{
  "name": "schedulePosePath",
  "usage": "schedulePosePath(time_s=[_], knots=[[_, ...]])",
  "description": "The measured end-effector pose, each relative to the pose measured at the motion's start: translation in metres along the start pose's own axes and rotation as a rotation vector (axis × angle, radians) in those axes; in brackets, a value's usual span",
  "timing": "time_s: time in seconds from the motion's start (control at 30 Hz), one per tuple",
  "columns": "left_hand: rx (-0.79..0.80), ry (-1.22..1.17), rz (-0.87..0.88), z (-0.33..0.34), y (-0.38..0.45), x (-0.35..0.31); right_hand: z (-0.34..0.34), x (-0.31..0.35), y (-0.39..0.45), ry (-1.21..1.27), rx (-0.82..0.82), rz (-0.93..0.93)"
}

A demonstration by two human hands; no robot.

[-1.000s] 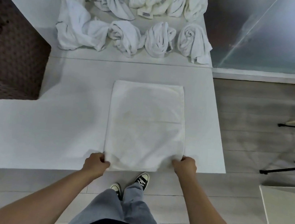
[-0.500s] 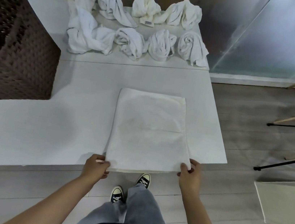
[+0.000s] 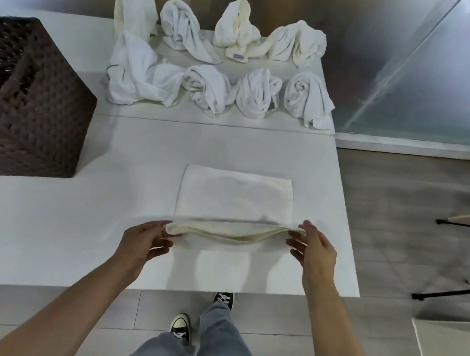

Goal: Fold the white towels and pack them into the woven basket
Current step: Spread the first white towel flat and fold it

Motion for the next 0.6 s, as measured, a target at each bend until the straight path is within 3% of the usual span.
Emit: schedulePosePath(time_s=[0.1,0.27,0.6], knots=[[-0.030,0.077,0.109,0.013,0.007,-0.023,0.015,0.018,0.021,-0.119,0.088,-0.035],[-0.218,0.158,0.240,0.033,0.030,-0.057,0.036,0.041,0.063,-0.381,0.049,-0.176],[-0.368,0.207,0.279,0.063,0.095,-0.086,0.093,0.059,0.132,-0.520,0.036,-0.227]])
Point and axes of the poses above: each hand's wrist, its own y-axis towards the middle knuckle, its own z-axis out of the palm, x = y × z, the point moved 7 cm from there along y, towards the middle knuckle, and after that the axes turned 5 degrees about -x, right-handed, at the moved point
